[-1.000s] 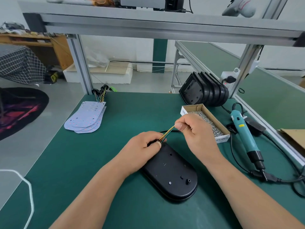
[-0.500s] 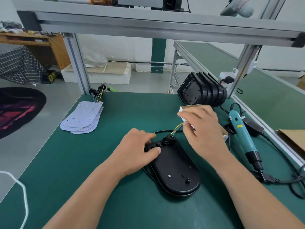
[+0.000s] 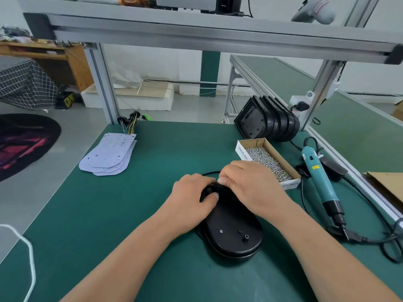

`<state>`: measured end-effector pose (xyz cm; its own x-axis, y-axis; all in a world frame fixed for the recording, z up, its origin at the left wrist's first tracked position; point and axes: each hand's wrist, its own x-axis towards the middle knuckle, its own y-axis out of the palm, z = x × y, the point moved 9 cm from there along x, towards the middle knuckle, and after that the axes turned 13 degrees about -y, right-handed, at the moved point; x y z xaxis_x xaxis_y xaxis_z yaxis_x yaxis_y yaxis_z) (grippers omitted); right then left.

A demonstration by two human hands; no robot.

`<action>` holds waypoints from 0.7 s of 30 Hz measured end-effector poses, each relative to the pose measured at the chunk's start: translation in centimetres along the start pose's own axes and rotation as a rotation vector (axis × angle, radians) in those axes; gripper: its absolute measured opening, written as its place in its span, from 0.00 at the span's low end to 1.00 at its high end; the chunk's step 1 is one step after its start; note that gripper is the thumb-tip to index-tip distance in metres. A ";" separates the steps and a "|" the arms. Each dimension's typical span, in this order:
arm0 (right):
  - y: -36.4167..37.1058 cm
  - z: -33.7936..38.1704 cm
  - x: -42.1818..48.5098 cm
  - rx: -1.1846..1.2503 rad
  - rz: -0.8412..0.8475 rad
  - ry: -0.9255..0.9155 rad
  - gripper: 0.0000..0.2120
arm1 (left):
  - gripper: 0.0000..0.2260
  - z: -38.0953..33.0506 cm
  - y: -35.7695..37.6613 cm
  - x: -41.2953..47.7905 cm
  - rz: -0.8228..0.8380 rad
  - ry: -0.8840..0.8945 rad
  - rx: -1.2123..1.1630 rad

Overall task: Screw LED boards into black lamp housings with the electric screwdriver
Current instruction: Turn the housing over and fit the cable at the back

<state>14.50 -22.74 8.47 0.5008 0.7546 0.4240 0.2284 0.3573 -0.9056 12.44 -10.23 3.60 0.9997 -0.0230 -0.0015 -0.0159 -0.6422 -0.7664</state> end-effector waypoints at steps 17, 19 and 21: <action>1.3 -4.2 -2.0 0.426 -0.125 0.365 0.10 | 0.27 4.3 -1.8 1.1 -0.086 -0.316 -0.091; 1.3 -4.4 -2.1 0.461 -0.174 0.384 0.09 | 0.21 4.2 -1.8 1.0 -0.080 -0.299 -0.171; 1.2 -4.8 -2.4 0.526 -0.254 0.420 0.10 | 0.18 4.2 -1.9 0.9 -0.101 -0.255 -0.237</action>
<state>17.59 -26.71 6.31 0.7885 0.3757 0.4869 0.0010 0.7909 -0.6119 13.43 -5.86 2.36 0.9679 0.2227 -0.1162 0.1100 -0.7917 -0.6010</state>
